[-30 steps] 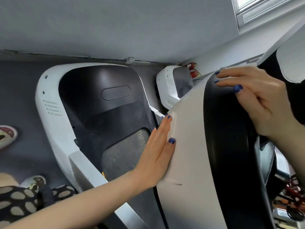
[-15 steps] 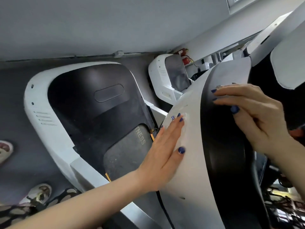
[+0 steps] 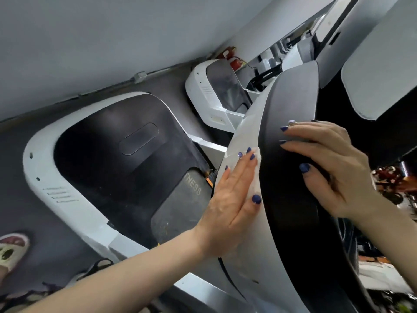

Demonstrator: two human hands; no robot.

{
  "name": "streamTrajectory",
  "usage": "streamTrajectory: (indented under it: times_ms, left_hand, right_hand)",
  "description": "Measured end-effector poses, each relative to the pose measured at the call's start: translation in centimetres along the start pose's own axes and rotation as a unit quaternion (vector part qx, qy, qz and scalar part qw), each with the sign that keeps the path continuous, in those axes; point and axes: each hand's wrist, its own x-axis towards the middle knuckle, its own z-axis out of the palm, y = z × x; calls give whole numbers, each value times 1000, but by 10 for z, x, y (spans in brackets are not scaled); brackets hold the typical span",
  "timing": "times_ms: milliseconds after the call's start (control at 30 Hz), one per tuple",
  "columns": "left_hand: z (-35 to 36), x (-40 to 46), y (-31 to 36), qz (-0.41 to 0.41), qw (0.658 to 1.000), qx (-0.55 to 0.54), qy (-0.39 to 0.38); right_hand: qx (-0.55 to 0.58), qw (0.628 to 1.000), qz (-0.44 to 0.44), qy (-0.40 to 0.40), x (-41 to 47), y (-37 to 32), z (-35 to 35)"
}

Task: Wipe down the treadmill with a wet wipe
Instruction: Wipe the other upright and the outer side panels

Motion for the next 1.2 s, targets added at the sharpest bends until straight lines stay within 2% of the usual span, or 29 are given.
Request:
streamTrajectory:
  times_ms: [133,267,433,600,933,1067,1133,1200]
  left_hand:
    - [-13,15,6,58,996,62,-36]
    - [-27,37,14,130,976,153,-79]
    - [-37,75,20,139,960,197,-143]
    - [-40,104,31,148,944,209,-206]
    - [-51,103,34,160,934,200,-251]
    - [-43,127,48,152,932,210,-252]
    - [-42,137,56,182,921,229,-258]
    - [-45,148,62,231,894,275,-268]
  right_hand:
    - [-30,998,37,36,-4,-5,-1]
    - [-63,991,96,66,-14,-10,-2]
    - [-77,971,187,125,-29,-18,3]
    - [-89,952,237,174,-28,-21,7]
    - [-101,928,302,196,-49,-20,8]
    - [-91,930,301,191,-57,-17,6]
    - [-94,936,284,187,-57,-15,3]
    - [-98,939,268,193,-58,-11,-1]
